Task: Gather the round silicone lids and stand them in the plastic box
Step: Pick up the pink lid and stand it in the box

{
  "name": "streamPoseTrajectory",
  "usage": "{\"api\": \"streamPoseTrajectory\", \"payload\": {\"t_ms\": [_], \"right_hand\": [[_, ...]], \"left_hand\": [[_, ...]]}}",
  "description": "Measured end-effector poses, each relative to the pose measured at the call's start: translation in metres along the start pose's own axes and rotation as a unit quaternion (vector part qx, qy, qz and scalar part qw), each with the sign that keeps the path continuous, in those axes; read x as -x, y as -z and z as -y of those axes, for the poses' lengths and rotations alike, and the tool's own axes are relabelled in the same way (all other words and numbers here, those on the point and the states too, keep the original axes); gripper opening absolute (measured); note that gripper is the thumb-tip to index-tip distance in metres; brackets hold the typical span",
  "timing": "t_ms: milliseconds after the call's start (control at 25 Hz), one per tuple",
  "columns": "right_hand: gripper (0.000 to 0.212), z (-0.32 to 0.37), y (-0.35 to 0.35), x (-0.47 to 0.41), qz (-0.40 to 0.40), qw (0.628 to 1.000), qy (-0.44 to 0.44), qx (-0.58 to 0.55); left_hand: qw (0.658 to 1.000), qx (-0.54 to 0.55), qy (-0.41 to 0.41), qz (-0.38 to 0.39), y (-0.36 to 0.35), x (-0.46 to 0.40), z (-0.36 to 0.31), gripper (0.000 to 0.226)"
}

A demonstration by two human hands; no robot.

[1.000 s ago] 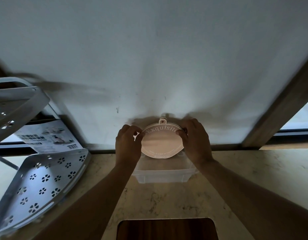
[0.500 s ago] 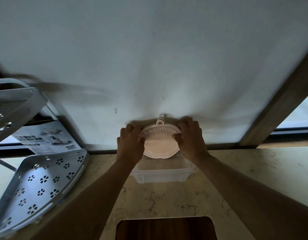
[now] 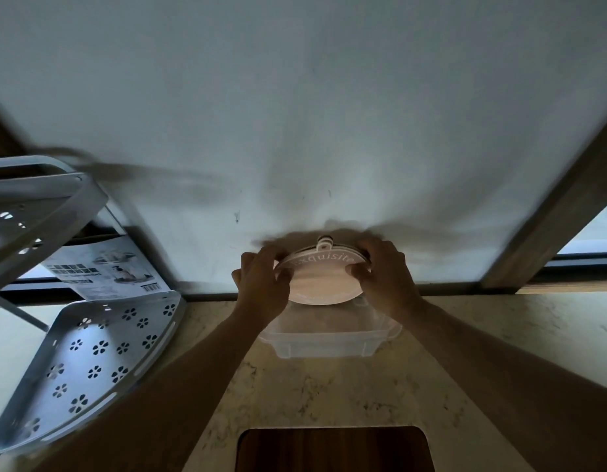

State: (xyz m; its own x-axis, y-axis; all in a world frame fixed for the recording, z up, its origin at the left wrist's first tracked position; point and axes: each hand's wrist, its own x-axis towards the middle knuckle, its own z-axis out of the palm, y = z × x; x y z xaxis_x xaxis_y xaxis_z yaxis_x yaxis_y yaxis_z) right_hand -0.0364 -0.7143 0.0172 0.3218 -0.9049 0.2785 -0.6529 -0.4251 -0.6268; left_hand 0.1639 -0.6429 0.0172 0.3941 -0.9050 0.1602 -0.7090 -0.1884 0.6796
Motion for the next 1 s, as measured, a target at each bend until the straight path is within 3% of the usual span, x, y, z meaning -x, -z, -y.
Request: {"api": "streamPoseTrajectory", "payload": {"t_ms": [160, 400, 600, 1000], "right_hand": [[0.031, -0.001, 0.017, -0.012, 0.026, 0.994, -0.056, -0.085], [0.031, 0.005, 0.033, -0.023, 0.031, 0.998, 0.008, -0.06], [0.023, -0.008, 0.02, -0.018, 0.062, 0.997, 0.043, 0.03], [0.022, -0.015, 0.016, -0.015, 0.045, 0.992, 0.105, 0.045]], "left_hand": [[0.998, 0.019, 0.011, 0.057, 0.018, -0.012, -0.004, 0.023], [0.998, 0.022, -0.052, 0.015, 0.031, -0.017, 0.004, 0.021], [0.985, -0.105, -0.128, 0.047, 0.016, -0.026, 0.017, 0.021], [0.976, -0.144, -0.16, 0.023, 0.005, -0.022, 0.027, 0.021]]}}
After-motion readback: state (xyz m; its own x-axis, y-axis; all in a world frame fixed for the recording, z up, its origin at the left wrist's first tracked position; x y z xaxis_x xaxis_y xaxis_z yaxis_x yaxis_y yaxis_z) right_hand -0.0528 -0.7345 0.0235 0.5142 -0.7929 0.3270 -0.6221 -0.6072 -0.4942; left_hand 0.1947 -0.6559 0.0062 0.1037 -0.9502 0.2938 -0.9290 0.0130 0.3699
